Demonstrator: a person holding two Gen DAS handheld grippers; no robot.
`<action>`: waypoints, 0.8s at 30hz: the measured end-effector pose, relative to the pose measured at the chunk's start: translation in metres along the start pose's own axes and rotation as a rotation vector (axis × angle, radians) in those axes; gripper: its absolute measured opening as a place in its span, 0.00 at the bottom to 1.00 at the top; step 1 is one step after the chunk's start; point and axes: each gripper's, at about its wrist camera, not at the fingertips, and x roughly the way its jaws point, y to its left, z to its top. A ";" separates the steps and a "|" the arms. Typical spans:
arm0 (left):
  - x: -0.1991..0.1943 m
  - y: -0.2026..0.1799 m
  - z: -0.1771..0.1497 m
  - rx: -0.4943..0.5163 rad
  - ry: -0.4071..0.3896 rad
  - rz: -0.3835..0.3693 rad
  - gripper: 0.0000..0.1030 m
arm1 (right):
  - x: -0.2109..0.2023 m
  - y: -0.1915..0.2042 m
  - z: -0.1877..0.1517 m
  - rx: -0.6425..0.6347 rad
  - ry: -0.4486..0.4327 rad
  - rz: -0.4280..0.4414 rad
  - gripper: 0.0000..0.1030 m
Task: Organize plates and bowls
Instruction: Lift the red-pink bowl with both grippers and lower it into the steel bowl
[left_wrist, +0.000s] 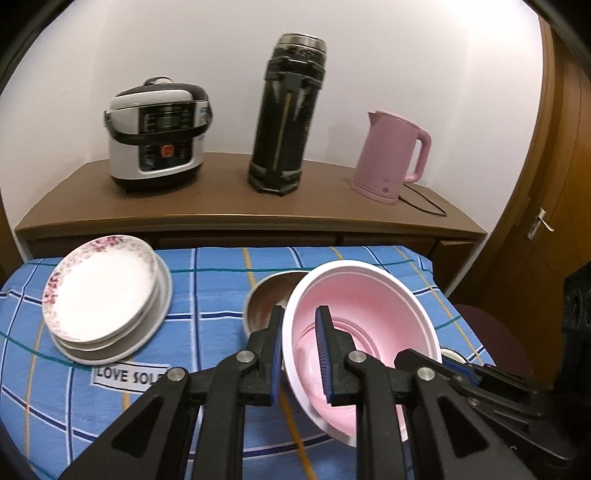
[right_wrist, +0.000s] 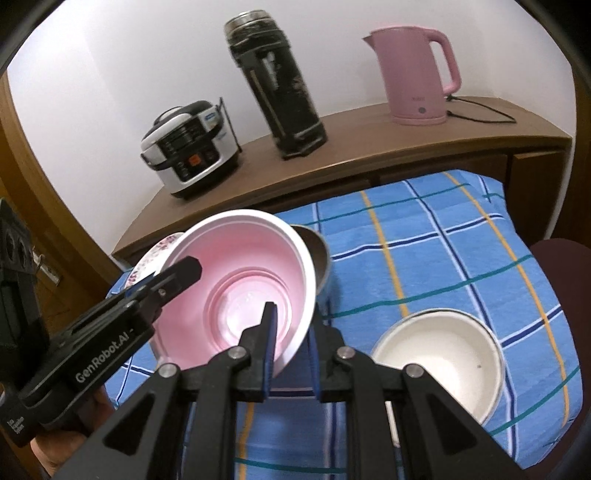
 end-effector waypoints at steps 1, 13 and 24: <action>-0.001 0.004 0.000 -0.005 -0.004 0.007 0.18 | 0.001 0.003 0.000 -0.005 -0.001 0.001 0.15; 0.005 0.030 0.021 -0.029 -0.010 0.038 0.18 | 0.023 0.027 0.020 -0.019 -0.012 0.032 0.15; 0.035 0.026 0.035 -0.044 0.048 0.012 0.18 | 0.022 0.023 0.050 -0.039 -0.050 -0.028 0.15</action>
